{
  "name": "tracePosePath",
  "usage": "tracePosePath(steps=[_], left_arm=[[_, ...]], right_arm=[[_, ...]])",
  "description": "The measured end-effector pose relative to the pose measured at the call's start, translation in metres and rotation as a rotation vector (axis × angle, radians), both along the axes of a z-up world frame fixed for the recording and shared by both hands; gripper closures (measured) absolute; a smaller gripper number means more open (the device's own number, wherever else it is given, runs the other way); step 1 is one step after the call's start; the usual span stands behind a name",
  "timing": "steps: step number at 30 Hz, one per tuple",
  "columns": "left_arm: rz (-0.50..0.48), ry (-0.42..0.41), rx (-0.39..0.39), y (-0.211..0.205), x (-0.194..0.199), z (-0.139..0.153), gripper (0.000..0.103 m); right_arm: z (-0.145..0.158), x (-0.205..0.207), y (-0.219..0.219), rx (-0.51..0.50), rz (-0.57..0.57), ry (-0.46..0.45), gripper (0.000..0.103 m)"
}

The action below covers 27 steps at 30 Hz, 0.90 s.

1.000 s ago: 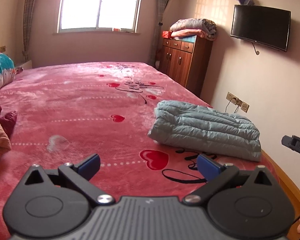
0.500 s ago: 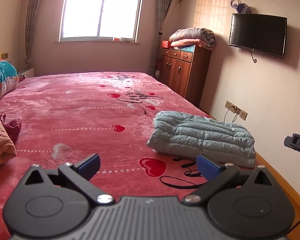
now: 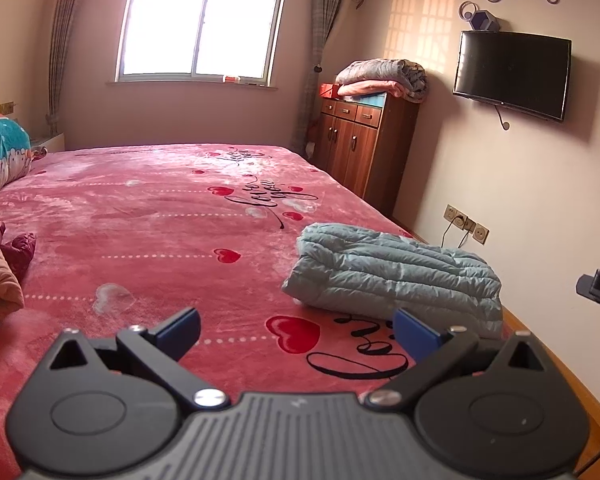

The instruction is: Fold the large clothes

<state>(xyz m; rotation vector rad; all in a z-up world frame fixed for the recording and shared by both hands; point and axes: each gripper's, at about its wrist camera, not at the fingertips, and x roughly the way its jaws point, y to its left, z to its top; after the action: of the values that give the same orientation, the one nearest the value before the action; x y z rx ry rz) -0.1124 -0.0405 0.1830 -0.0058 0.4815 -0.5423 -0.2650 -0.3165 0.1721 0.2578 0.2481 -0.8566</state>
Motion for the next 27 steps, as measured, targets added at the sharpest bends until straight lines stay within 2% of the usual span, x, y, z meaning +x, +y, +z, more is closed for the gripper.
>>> tracePosePath(steps=[15,27], left_arm=[[-0.024,-0.004,-0.002,-0.015,0.003,-0.005,0.001],[-0.123,-0.027,-0.008,-0.055,0.006,-0.003,0.001]], right_arm=[[0.002,0.005,0.007,0.0,-0.008,0.008,0.0],[0.003,0.003,0.006,0.001,-0.021,0.016,0.0]])
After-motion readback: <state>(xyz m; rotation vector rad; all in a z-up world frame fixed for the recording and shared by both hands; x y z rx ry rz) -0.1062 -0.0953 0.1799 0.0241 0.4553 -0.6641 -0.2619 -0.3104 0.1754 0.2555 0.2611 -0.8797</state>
